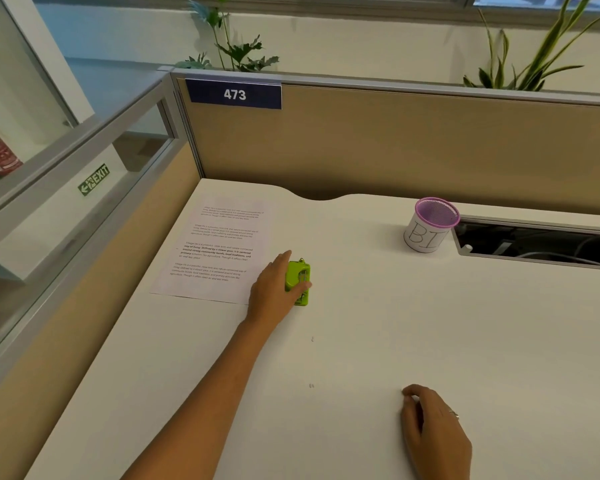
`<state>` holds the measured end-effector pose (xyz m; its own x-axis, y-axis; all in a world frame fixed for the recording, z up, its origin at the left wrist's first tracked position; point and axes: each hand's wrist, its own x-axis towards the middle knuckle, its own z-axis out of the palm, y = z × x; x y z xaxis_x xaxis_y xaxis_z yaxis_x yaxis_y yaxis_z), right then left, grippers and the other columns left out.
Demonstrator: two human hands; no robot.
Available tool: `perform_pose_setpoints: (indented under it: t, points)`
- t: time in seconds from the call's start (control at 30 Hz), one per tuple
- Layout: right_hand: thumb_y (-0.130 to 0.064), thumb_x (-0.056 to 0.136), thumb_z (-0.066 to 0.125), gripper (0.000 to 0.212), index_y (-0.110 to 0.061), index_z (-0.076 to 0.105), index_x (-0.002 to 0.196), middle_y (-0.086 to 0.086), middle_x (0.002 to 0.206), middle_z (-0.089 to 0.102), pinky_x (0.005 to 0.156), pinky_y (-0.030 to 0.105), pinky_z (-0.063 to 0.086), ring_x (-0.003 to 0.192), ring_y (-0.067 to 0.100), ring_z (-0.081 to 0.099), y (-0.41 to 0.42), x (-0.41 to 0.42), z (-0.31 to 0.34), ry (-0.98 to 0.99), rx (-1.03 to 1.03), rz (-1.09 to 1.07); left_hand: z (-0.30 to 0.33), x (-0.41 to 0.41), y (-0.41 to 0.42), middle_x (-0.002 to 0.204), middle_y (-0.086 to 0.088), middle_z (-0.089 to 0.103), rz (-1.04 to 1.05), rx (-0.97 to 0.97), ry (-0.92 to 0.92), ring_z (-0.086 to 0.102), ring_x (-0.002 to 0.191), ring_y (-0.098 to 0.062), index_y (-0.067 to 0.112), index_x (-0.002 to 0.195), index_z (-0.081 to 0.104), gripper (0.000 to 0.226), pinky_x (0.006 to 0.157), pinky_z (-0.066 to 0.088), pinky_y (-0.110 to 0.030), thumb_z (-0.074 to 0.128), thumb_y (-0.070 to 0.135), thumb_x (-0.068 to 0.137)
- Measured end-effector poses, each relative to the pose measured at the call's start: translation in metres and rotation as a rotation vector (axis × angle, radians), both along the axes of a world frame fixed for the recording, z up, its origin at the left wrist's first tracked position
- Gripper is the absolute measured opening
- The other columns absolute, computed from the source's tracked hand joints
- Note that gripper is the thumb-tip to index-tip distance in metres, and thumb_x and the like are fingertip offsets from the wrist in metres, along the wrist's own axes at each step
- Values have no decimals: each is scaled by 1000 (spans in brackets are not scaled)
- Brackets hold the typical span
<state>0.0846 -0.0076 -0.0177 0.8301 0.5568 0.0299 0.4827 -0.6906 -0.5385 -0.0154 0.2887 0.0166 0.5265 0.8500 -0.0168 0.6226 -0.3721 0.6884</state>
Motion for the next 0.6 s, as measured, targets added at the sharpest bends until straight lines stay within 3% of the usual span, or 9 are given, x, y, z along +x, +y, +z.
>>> perform_pose_setpoints:
  t: [0.07,0.23,0.43,0.6]
  points:
    - [-11,83,64,19,-29,62,87,-14,77,61,53,28,42,72,20,59,0,-1,0,1,0,5,-12,-10,-2,155,-3,28,-128,2,-9,24,142,-25,26,145,28,75,112,29,-46,66,41,83]
    - [-10,83,64,19,-28,63,87,-14,76,60,53,28,42,71,18,59,0,0,1,-6,15,16,-35,-16,-9,155,-6,27,-194,102,59,19,144,-23,27,145,31,64,115,14,-44,60,36,88]
    - [-9,85,63,20,-28,60,91,-14,78,59,55,27,41,72,16,57,-3,1,-2,4,58,74,-32,-22,-20,158,-8,18,-147,142,7,27,141,-25,23,149,17,72,113,27,-44,58,31,90]
    - [3,78,71,17,-11,69,89,0,87,65,68,32,51,78,21,63,27,-6,5,-62,163,331,-39,-51,-63,152,-10,32,-101,287,20,33,140,-26,7,144,32,55,112,34,-41,51,14,93]
